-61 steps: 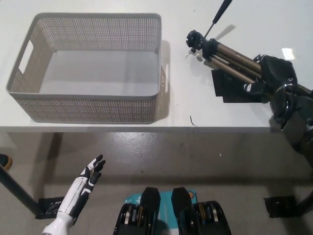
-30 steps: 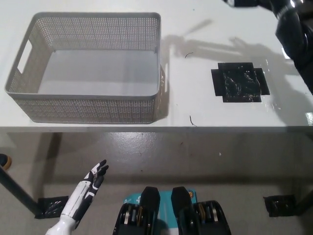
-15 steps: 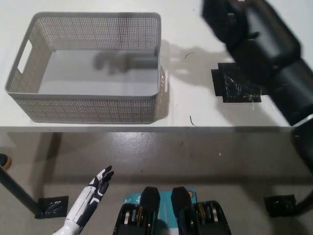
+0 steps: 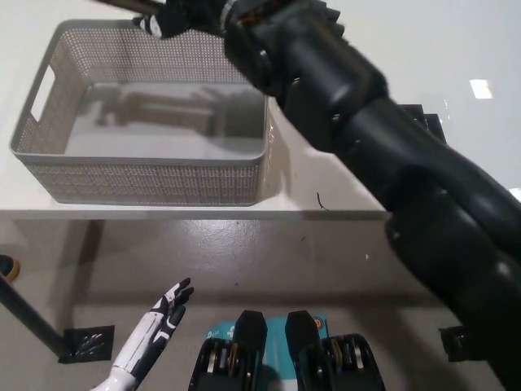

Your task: The robot uses its right hand to pick the tripod on the desk and places it into a rectangular container on the left.

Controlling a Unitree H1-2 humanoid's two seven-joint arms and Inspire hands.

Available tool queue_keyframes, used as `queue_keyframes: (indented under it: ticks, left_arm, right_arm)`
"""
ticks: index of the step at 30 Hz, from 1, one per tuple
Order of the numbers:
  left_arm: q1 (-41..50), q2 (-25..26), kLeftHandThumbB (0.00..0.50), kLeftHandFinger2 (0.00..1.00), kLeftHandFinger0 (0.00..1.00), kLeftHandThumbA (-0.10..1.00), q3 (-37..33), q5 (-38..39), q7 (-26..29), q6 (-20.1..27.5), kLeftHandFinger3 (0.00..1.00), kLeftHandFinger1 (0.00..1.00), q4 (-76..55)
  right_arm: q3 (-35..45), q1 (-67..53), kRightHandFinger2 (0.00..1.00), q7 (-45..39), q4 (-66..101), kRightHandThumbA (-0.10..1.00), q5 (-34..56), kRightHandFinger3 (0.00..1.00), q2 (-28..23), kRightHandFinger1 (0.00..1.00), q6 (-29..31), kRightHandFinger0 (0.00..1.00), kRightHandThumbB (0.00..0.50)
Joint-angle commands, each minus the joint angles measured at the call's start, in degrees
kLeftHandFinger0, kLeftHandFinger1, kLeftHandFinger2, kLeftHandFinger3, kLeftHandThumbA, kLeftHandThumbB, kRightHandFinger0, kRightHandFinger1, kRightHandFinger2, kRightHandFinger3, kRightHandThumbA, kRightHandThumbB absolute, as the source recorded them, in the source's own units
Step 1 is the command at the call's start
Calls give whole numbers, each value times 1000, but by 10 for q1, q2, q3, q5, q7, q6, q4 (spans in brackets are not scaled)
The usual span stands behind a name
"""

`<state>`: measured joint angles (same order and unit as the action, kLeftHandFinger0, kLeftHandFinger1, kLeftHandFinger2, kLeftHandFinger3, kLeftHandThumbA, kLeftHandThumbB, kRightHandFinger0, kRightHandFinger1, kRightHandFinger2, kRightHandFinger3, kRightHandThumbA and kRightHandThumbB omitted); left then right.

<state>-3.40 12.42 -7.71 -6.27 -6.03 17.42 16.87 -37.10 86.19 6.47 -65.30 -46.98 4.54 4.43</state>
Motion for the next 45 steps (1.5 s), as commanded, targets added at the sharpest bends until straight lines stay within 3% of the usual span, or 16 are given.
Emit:
queue_keyframes:
  ticks: [1,3,8,10,14,15,16,17,20,24,29,30,32,34,37,45]
  left_arm:
    - [-5,13,500,1000,1000,1000,-4,-2,-17,25,1000,1000,-16]
    - [-6,15,500,1000,1000,1000,-6,-4,-21,24,1000,1000,-17]
    - [-11,19,500,1000,1000,1000,-11,-15,-18,40,1000,1000,-11]
    - [-12,17,500,1000,1000,1000,-13,-12,-22,35,1000,1000,-16]
    - [-20,17,500,1000,1000,1000,-14,-6,-30,21,1000,1000,-16]
    - [-23,18,500,1000,1000,1000,-14,-4,-31,22,1000,1000,-14]
    - [-30,18,500,1000,1000,1000,-13,-7,-30,25,1000,1000,-10]
    - [-31,18,500,1000,1000,1000,-13,-10,-28,27,1000,1000,-9]
    - [-35,20,500,1000,1000,1000,-14,2,-44,14,1000,1000,-14]
    - [-32,18,500,1000,1000,1000,-20,-8,-48,13,1000,1000,-11]
    - [-34,15,500,1000,1000,1000,-19,-5,-50,25,1000,1000,-2]
    - [-35,16,500,1000,1000,1000,-20,-9,-50,29,1000,1000,-1]
    - [-31,12,500,1000,1000,1000,-22,-18,-43,32,1000,1000,-2]
    - [-31,12,500,1000,1000,1000,-24,-20,-44,38,1000,1000,0]
    - [-28,10,500,1000,1000,1000,-26,-19,-47,36,1000,1000,-4]
    - [-31,9,500,1000,1000,1000,-29,-20,-49,31,1000,1000,-11]
  right_arm:
    - [-17,62,418,52,-38,-100,-22,482,7,105,9,49,326]
    - [-21,57,261,39,-50,-100,-18,474,7,47,11,0,334]
    - [-41,35,211,58,-78,-100,-28,474,10,40,-2,0,455]
    - [-49,23,121,68,-83,-100,-32,479,10,0,-3,0,346]
    - [-67,9,20,66,-81,-100,-46,511,-5,0,-6,0,359]
    - [-69,10,19,64,-81,-100,-47,510,-8,0,-6,0,352]
    - [-73,13,287,57,-81,-100,-50,547,-18,194,-7,103,316]
    - [-77,14,305,50,-78,-100,-54,556,-24,187,-10,85,309]
    - [-82,7,100,67,-81,-100,-55,531,-45,2,-2,0,312]
    - [-83,-8,49,58,-67,-100,-57,511,-52,0,-8,0,283]
    - [-88,-14,202,57,-62,-100,-60,593,-30,29,-2,0,289]
    - [-89,-13,162,54,-61,-31,-62,603,-24,5,-5,0,325]
    - [-96,-11,78,52,-65,-99,-68,530,-11,0,-10,0,330]
    - [-99,-6,48,59,-71,-100,-70,517,3,0,-5,0,271]
    - [-102,-4,139,58,-74,-100,-71,595,21,35,-4,0,276]
    - [-126,8,19,72,-95,-100,-87,518,76,0,8,0,312]
